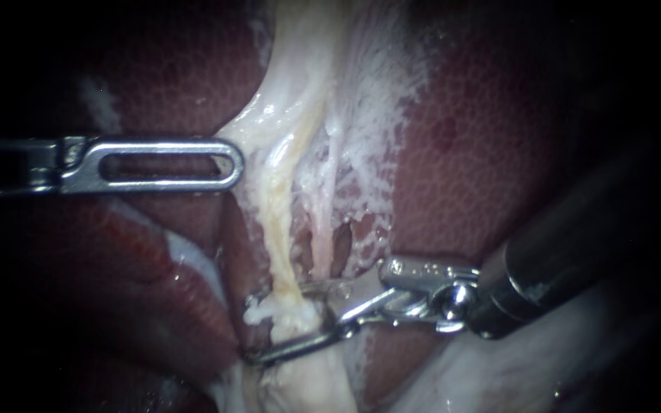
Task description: Going back first clip left tube
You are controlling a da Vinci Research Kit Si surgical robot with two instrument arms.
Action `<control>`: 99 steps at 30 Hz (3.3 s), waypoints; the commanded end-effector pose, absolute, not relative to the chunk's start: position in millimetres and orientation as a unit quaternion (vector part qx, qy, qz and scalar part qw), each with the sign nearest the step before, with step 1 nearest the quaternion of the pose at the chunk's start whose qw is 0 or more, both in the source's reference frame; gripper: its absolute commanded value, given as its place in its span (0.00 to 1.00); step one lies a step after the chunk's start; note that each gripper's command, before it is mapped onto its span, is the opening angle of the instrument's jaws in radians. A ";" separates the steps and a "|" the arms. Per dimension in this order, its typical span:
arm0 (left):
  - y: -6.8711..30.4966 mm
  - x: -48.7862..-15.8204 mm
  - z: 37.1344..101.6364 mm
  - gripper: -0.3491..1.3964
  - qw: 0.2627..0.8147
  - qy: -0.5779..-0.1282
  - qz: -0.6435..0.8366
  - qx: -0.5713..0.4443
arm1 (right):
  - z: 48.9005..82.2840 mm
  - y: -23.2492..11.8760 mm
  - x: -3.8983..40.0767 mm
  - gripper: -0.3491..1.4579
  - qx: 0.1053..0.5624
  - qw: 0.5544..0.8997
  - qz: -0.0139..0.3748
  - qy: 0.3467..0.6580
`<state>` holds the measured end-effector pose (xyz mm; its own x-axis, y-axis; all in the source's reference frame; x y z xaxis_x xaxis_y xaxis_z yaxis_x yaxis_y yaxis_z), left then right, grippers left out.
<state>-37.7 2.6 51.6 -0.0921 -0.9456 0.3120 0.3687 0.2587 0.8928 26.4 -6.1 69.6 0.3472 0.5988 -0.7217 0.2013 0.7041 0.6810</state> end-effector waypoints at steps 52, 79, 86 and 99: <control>2.7 -37.5 51.8 0.00 0.611 -0.507 -0.537 0.285 | 60.2 4.4 8.7 0.52 0.265 0.751 0.108 0.595; 1.0 -39.3 56.5 0.00 0.616 -0.511 -0.531 0.278 | 58.3 4.5 7.9 0.52 0.250 0.753 0.108 0.598; 0.2 -40.4 58.3 0.00 0.615 -0.512 -0.530 0.282 | 58.3 4.5 7.9 0.52 0.250 0.754 0.108 0.598; -0.8 -41.8 59.3 0.00 0.614 -0.512 -0.526 0.289 | 58.3 4.5 7.9 0.52 0.250 0.754 0.108 0.598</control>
<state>-41.8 -0.8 59.3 -0.0792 -0.9423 0.3253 0.3511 0.2790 0.8938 7.9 4.5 58.3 0.2605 0.4619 -0.8478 0.1358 0.8519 0.5059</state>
